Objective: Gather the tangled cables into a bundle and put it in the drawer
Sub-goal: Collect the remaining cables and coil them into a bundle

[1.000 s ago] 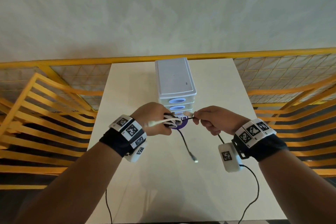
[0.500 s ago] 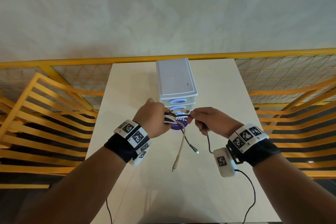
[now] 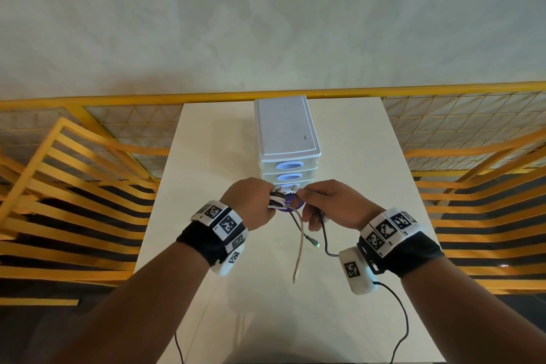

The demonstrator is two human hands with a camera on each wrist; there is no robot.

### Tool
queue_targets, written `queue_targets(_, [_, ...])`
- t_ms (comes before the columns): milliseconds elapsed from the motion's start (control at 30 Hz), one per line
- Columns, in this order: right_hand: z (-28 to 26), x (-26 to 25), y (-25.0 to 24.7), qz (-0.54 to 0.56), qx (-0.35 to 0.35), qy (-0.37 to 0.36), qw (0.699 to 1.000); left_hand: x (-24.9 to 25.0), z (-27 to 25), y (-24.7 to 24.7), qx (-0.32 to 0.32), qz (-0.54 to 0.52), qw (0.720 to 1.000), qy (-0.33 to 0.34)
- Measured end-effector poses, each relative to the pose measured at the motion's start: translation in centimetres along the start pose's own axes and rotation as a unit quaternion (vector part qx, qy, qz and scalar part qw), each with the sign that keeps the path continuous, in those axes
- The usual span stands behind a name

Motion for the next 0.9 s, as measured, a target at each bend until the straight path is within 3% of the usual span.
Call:
queue_targets(167, [-0.6, 0.6, 0.0, 0.029, 0.064, 0.066, 0.995, 0.8, -0.3, 0.1, 0.048, -0.002, 0.999, 0.0])
queue_targets(300, [-0.8, -0.5, 1.5, 0.044, 0.035, 0.064, 0.996, 1.5, -0.2, -0.1, 0.067, -0.009, 0.998, -0.018])
queue_targets(400, [-1.0, -1.1, 1.8, -0.018, 0.0, 0.049, 0.999, 1.4, 0.0, -0.4, 0.063, 0.002, 0.998, -0.023])
queue_targets(567, [-1.1, 0.2, -0.9, -0.126, 0.048, 0.05, 0.99, 1.6, -0.2, -0.1, 0.023, 0.078, 0.997, 0.008])
queue_targets(700, [-0.7, -1.2, -0.1, -0.232, -0.003, -0.019, 0.973, 3.5, -1.0, 0.3, -0.009, 0.133, 0.988, 0.082])
queue_targets(800, [0.1, -0.2, 1.3, -0.246, -0.061, 0.035, 0.967, 4.9, -1.9, 0.1, -0.012, 0.16, 0.981, 0.107])
queue_targets(900, [0.4, 1.3, 2.9, -0.123, -0.118, 0.103, 0.98, 5.4, -2.3, 0.1, -0.003, 0.171, 0.979, 0.112])
Point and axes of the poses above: each hand's wrist, its own z-axis towards the middle knuckle, its own y-axis out of the palm, x = y × z, the point moved 8 cm from there along z, towards the middle knuckle, and after that the axes turned 11 degrees about -y, right-handed, at the moved point
